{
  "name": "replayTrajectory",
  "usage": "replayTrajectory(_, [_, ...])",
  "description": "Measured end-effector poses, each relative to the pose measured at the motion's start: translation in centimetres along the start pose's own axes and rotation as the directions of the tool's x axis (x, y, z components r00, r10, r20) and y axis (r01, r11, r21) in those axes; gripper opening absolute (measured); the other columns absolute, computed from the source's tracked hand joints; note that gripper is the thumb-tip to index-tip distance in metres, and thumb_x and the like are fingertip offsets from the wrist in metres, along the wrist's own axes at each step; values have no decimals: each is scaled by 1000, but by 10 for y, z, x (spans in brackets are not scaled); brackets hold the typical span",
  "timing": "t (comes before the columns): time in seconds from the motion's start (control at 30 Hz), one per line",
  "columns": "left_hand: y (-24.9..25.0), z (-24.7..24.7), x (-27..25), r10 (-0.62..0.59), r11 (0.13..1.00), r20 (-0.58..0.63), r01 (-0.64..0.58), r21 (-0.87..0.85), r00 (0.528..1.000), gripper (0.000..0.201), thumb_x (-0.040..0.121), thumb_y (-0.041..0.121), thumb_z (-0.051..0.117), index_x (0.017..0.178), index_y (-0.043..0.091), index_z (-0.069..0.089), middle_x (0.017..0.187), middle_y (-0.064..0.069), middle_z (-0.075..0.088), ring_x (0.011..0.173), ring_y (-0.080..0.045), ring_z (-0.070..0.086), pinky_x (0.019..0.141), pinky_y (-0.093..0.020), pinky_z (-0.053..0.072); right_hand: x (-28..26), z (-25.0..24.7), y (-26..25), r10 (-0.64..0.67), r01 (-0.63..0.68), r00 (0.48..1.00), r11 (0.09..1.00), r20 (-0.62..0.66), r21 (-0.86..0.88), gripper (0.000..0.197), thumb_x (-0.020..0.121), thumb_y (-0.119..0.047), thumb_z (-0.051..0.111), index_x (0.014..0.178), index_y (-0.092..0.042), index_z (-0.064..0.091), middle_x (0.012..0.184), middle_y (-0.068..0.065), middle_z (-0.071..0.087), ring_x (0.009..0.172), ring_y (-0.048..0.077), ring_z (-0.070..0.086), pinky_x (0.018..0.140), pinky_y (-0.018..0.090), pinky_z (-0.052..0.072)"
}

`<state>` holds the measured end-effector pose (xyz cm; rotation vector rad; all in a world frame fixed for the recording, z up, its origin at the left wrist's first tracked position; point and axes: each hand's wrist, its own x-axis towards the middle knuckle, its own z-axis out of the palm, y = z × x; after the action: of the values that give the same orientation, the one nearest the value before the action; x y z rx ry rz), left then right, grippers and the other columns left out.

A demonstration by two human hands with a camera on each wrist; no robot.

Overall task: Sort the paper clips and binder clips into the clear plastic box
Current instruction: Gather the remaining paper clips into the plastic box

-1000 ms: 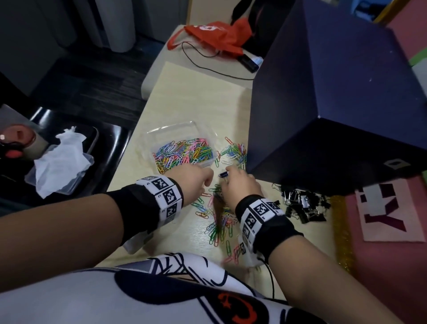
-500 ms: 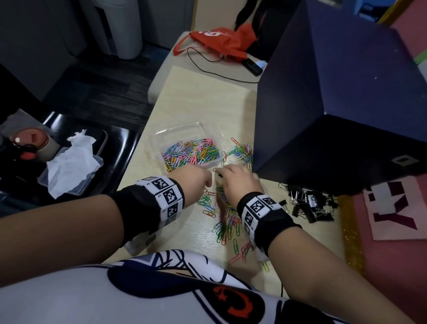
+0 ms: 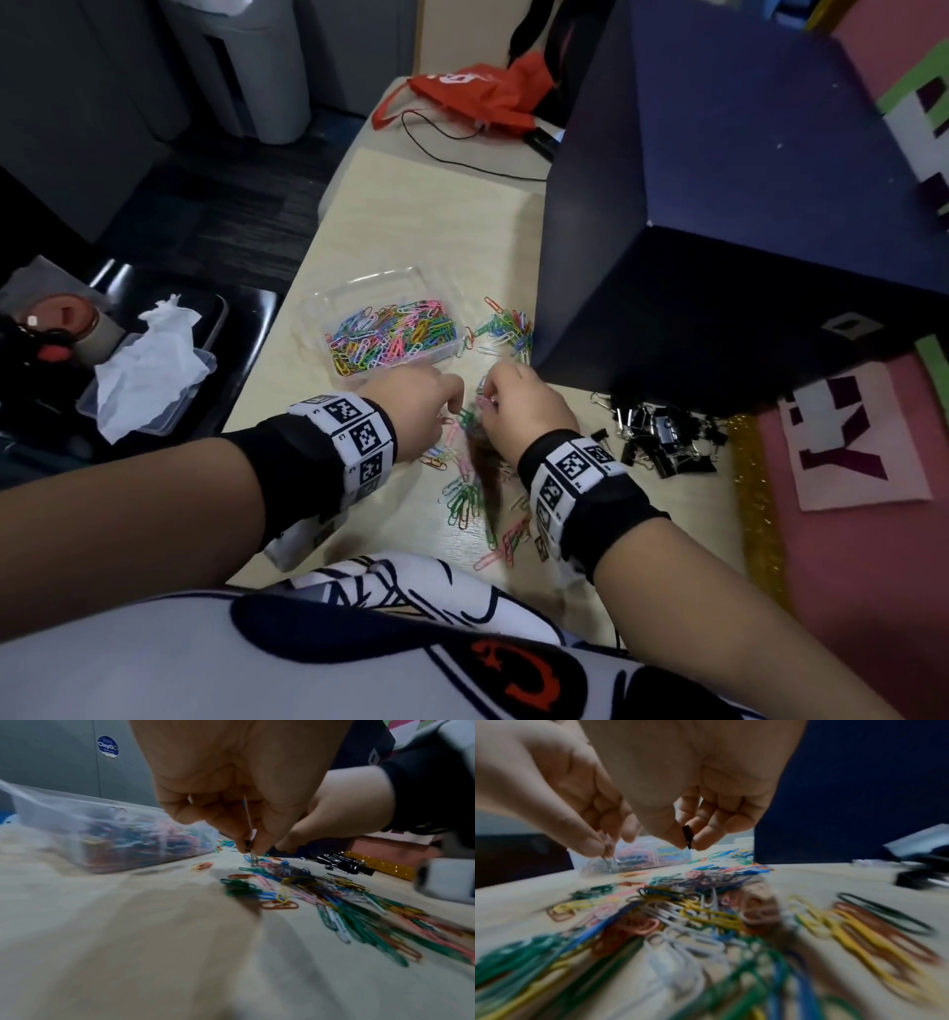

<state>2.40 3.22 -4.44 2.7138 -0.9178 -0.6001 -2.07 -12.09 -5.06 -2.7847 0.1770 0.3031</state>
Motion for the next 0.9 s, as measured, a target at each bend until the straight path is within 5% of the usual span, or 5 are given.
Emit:
replayTrajectory(0.27, [76, 13, 36, 113, 980, 64, -100, -173, 992, 22, 85, 12, 51, 98, 24, 63, 103, -3, 64, 99, -24, 59, 84, -32, 49, -51, -23, 80, 351, -343, 935, 933, -60, 113, 15, 88, -16, 51, 102, -16, 51, 115, 6, 46, 86, 27, 56, 74, 32, 47])
replayTrajectory(0.37, [104, 14, 45, 172, 950, 36, -156, -269, 984, 33, 88, 15, 52, 118, 27, 60, 117, 2, 63, 107, -19, 59, 88, -23, 45, -64, -30, 102, 438, -422, 883, 899, -170, 119, 18, 89, -14, 51, 107, -13, 54, 119, 8, 47, 85, 24, 53, 71, 29, 43])
replayTrajectory(0.5, [117, 11, 49, 228, 923, 91, -186, -336, 969, 53, 87, 11, 52, 136, 31, 45, 137, 4, 49, 112, -11, 59, 95, -27, 48, -73, -30, 121, 462, -480, 849, 877, -257, -8, 38, 87, -13, 51, 125, -18, 54, 131, 9, 45, 114, 30, 44, 93, 39, 40])
replayTrajectory(0.7, [73, 19, 48, -20, 1000, 73, 18, 26, 997, 45, 86, 28, 56, 129, 21, 48, 136, -3, 42, 115, -27, 52, 92, -41, 48, -65, -27, 99, 203, -206, 962, 979, -182, 5, 22, 89, -15, 49, 105, -19, 64, 115, 3, 52, 110, 22, 45, 94, 33, 36])
replayTrajectory(0.9, [54, 26, 26, 152, 987, 177, -157, 14, 972, 48, 87, 26, 49, 135, 19, 47, 138, -2, 45, 117, -26, 53, 98, -39, 46, -29, -26, 50, 53, -58, 997, 995, 58, 86, 22, 93, -16, 44, 105, -21, 61, 114, 0, 53, 106, 20, 52, 87, 26, 40])
